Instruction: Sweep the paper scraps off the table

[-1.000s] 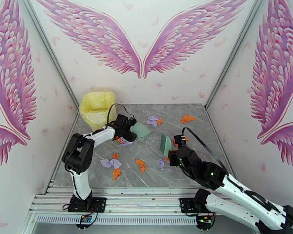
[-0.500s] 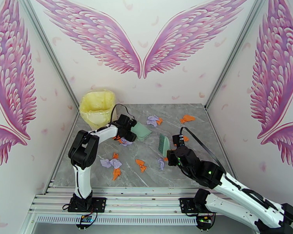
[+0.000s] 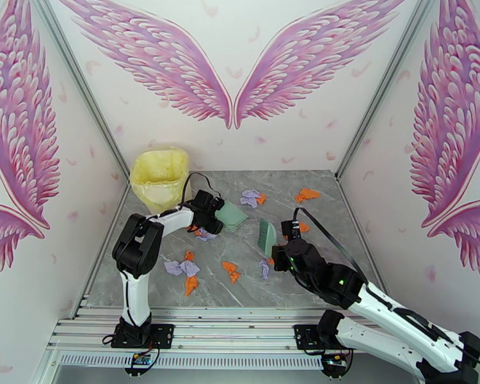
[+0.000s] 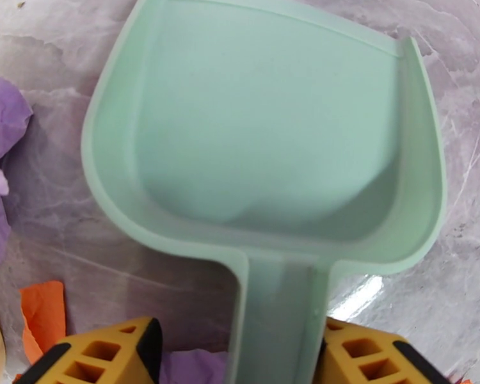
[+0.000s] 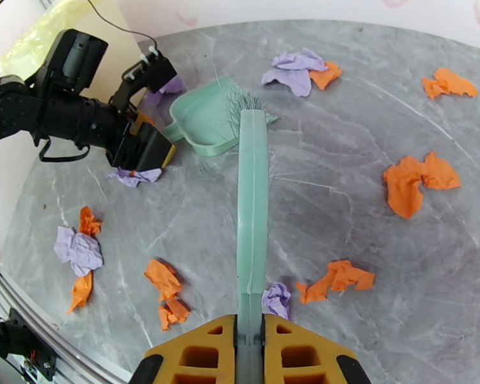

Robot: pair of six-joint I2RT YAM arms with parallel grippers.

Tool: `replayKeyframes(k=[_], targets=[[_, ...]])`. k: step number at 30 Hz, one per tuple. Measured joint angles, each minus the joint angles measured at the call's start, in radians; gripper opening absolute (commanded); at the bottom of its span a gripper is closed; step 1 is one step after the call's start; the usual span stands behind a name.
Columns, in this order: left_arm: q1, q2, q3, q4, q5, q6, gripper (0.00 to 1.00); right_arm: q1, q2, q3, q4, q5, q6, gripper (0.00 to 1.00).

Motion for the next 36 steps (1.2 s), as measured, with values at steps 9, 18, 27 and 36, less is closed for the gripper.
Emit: replayKeyframes(k=[9, 18, 27, 36], targets=[[-0.018, 0.0, -0.026, 0.013, -0.006, 0.02, 0.48, -0.001, 0.01, -0.009, 0.016, -0.012, 0.004, 0.0], [-0.022, -0.002, -0.046, 0.053, -0.024, 0.024, 0.57, -0.001, 0.022, -0.021, 0.031, -0.026, 0.007, 0.0], [-0.022, -0.034, -0.103, 0.097, -0.034, 0.027, 0.58, -0.001, 0.031, -0.028, 0.046, -0.035, 0.011, 0.0], [-0.022, -0.05, -0.11, 0.116, -0.029, 0.027, 0.57, -0.001, 0.059, -0.033, 0.063, -0.052, 0.015, 0.0]])
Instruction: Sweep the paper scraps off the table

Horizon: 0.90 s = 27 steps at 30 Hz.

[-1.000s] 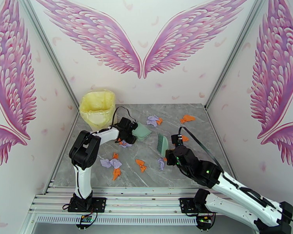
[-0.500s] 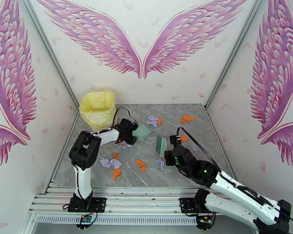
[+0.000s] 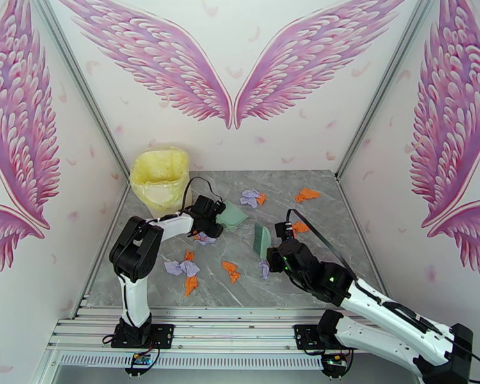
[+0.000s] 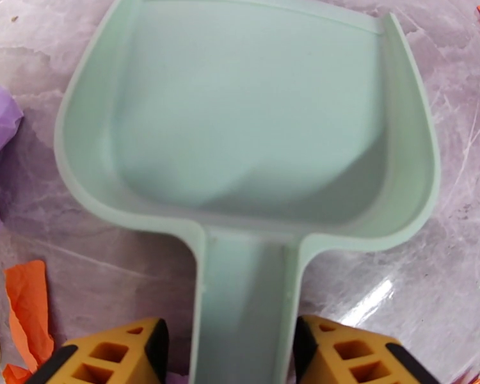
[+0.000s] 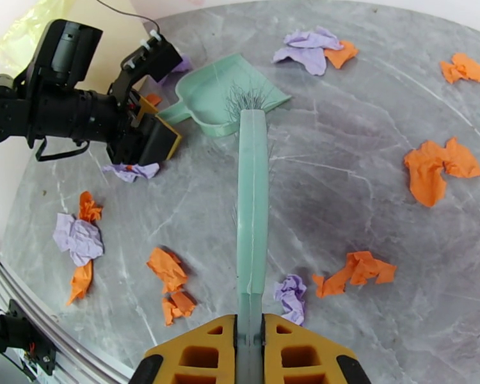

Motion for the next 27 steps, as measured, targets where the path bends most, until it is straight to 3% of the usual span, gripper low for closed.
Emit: replayKeyframes(k=[9, 27], targets=[[0.0, -0.008, -0.006, 0.006, 0.002, 0.0, 0.51, 0.0, 0.008, 0.0, 0.01, -0.004, 0.003, 0.0], [-0.005, -0.035, -0.018, 0.015, 0.006, -0.001, 0.47, 0.0, 0.009, 0.0, 0.017, -0.03, 0.016, 0.0]])
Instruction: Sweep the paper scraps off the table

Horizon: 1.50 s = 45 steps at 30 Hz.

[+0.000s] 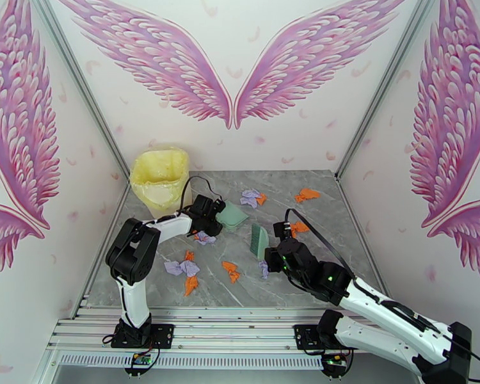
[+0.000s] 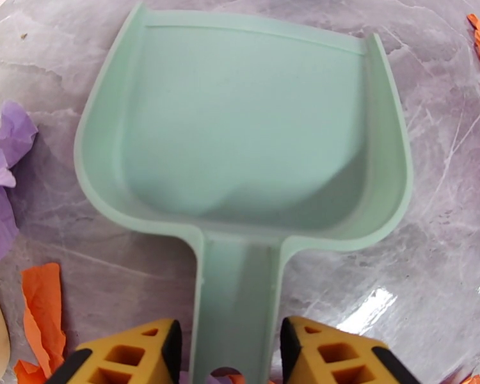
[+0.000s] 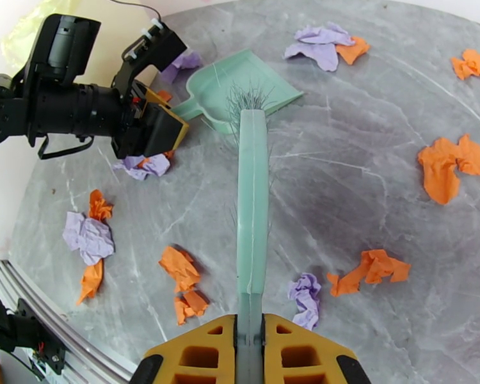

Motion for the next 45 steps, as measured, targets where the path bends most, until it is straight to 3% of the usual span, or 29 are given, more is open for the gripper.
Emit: replayKeyframes(k=[17, 26, 29, 37, 45], targets=[[-0.024, 0.0, 0.0, 0.0, -0.012, 0.001, 0.3, 0.0, 0.0, -0.006, 0.0, -0.003, 0.003, 0.0], [-0.048, -0.005, 0.0, -0.003, -0.038, 0.001, 0.0, 0.0, 0.01, -0.006, 0.0, -0.008, 0.003, 0.0], [-0.058, -0.024, -0.002, -0.023, -0.043, -0.007, 0.0, 0.0, 0.011, -0.005, -0.002, -0.008, 0.003, 0.0], [-0.063, -0.226, -0.067, -0.051, -0.044, -0.085, 0.0, -0.009, -0.011, 0.078, -0.1, 0.025, -0.002, 0.0], [-0.063, -0.539, -0.143, -0.122, -0.035, -0.225, 0.0, -0.077, -0.027, 0.171, -0.205, 0.02, -0.002, 0.0]])
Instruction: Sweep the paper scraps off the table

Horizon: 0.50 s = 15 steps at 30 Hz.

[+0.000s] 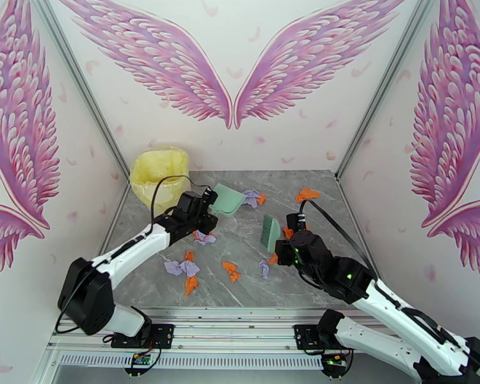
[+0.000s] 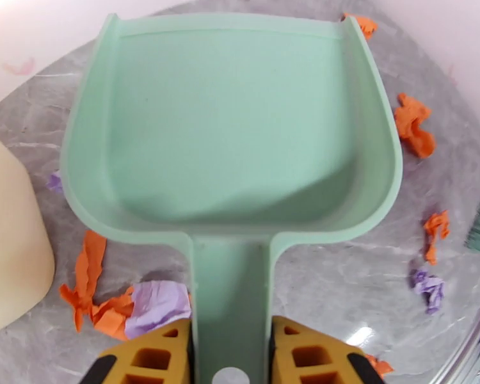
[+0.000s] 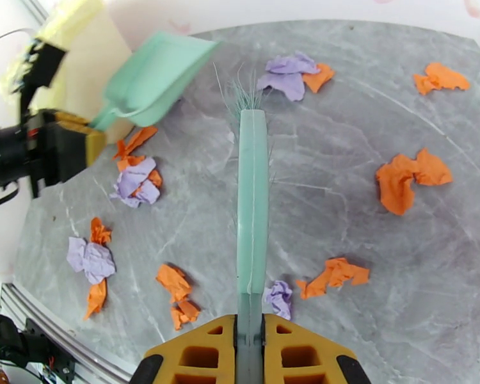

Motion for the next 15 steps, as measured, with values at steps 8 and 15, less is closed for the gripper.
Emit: replayKeyframes(k=[8, 15], targets=[[0.0, -0.296, -0.014, -0.12, -0.026, -0.094, 0.0, -0.015, 0.243, 0.015, 0.077, -0.207, 0.001, 0.0], [0.0, -0.396, -0.018, -0.225, -0.081, -0.122, 0.0, -0.015, 0.469, 0.17, 0.25, -0.403, 0.029, 0.0]])
